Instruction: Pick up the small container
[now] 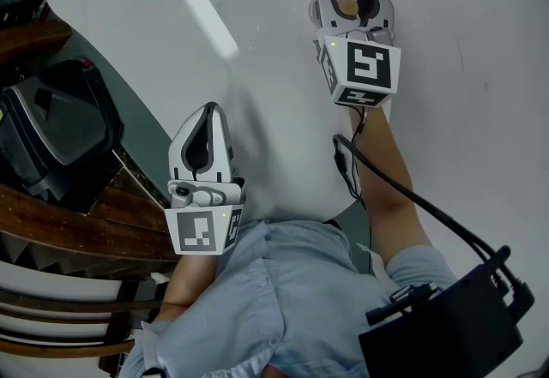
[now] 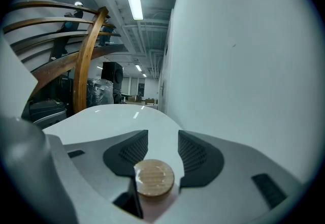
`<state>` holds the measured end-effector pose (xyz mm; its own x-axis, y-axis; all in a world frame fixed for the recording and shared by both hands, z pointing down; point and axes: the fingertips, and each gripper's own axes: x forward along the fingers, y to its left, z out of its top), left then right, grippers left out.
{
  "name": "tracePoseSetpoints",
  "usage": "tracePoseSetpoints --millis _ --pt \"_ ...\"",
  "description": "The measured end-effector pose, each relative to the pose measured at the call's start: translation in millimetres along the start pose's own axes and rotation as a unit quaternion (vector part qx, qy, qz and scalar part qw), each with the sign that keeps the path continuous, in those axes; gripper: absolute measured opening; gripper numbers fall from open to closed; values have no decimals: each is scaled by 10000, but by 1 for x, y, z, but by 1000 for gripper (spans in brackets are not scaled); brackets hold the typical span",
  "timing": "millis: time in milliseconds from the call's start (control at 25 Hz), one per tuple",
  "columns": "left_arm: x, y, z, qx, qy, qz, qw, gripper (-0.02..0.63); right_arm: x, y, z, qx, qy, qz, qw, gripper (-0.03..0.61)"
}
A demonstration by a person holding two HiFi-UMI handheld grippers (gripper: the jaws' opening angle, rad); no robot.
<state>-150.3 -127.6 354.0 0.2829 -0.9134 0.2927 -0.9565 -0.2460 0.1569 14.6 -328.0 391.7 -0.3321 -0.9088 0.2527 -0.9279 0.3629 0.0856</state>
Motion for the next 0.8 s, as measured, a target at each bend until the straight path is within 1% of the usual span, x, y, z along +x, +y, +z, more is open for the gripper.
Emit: tracePoseSetpoints --millis 80,600,680,760,800 --pt "0 0 0 0 -4 8 10000 -1 0 -1 0 -27 5 -23 10000 166" --pt "0 4 3 -16 -70 75 9999 0 2 5 -1 -409 84 -59 9991 103" --pt "0 4 3 -15 -70 79 9999 0 1 4 0 -515 79 -131 9986 77" --pt "0 3 3 -7 -77 79 9999 0 -1 2 1 -584 45 -220 9980 32" --pt "0 3 4 2 -87 79 9999 -1 -1 1 1 -565 35 -227 9981 31"
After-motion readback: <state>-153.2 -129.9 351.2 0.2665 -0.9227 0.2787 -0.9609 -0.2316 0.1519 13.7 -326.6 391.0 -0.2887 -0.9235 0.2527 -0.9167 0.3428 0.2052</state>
